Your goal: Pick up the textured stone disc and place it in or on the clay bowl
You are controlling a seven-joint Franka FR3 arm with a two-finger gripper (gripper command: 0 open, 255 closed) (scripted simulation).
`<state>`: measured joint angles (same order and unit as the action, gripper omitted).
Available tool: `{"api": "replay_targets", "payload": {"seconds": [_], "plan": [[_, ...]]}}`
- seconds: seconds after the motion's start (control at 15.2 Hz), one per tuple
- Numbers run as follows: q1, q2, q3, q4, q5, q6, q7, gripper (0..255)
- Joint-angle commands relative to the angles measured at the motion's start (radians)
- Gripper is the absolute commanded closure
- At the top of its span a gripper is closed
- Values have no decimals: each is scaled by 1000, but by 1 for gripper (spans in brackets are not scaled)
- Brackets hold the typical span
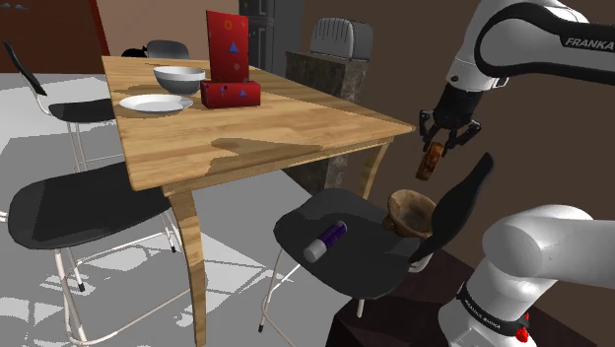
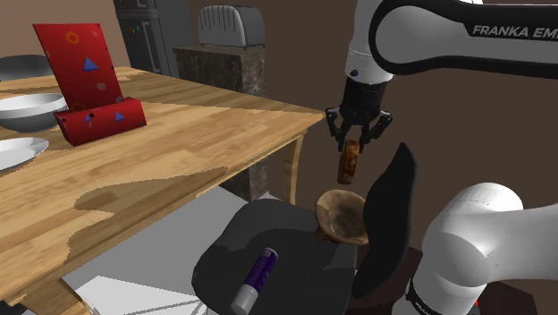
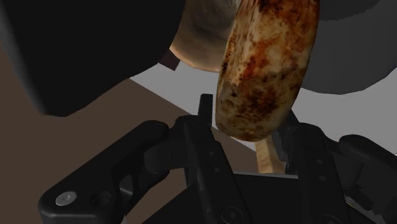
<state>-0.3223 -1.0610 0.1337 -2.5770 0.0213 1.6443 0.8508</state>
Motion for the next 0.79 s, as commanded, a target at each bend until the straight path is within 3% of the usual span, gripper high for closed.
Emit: {"api": "replay_targets", "payload": {"seconds": [0.0,0.73], "plan": [[-11,-19,-12,-33,-32,-22,-17,255],[-13,-61,9,-198,-11,101,-15,255]]}}
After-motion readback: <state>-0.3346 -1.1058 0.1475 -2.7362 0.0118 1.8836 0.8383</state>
